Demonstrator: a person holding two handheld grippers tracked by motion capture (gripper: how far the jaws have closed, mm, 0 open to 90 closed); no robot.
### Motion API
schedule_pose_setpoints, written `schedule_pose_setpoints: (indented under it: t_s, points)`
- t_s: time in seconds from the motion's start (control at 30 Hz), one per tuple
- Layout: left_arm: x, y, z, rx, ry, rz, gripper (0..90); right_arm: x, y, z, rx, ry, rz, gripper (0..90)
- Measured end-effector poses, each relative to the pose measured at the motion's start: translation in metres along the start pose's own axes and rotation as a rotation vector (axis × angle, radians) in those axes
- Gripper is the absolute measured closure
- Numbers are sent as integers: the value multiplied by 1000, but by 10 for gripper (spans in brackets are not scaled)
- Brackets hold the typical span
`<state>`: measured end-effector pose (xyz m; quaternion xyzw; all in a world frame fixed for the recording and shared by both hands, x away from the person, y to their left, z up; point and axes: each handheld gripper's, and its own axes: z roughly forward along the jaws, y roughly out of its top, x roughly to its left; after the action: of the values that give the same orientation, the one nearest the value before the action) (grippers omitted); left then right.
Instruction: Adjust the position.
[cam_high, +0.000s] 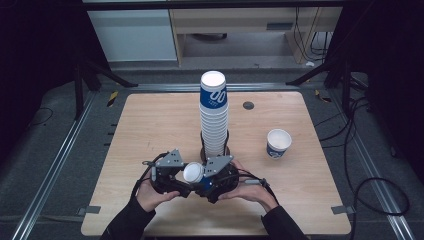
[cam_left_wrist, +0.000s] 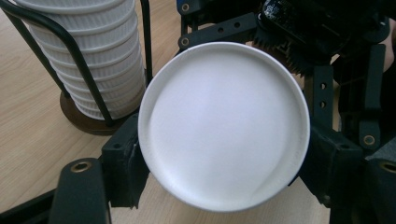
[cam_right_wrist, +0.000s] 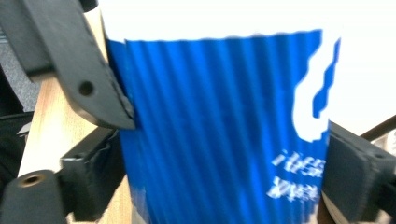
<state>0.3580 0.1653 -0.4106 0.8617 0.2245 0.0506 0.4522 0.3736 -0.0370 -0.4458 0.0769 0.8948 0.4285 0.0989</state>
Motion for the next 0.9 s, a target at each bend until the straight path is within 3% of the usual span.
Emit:
schedule_pose_setpoints:
  t_s: [0.27, 0.7, 0.9]
  points:
    - [6, 1, -13, -50, 12, -9, 262, -5, -1, -9, -35, -18, 17, 73]
    - [24, -6, -29, -134, 28, -42, 262, -19, -10, -22, -97, -48, 107, 71]
    - [20, -4, -31, -192, -1, -36, 262, -21, -11, -26, -153, -13, 137, 71]
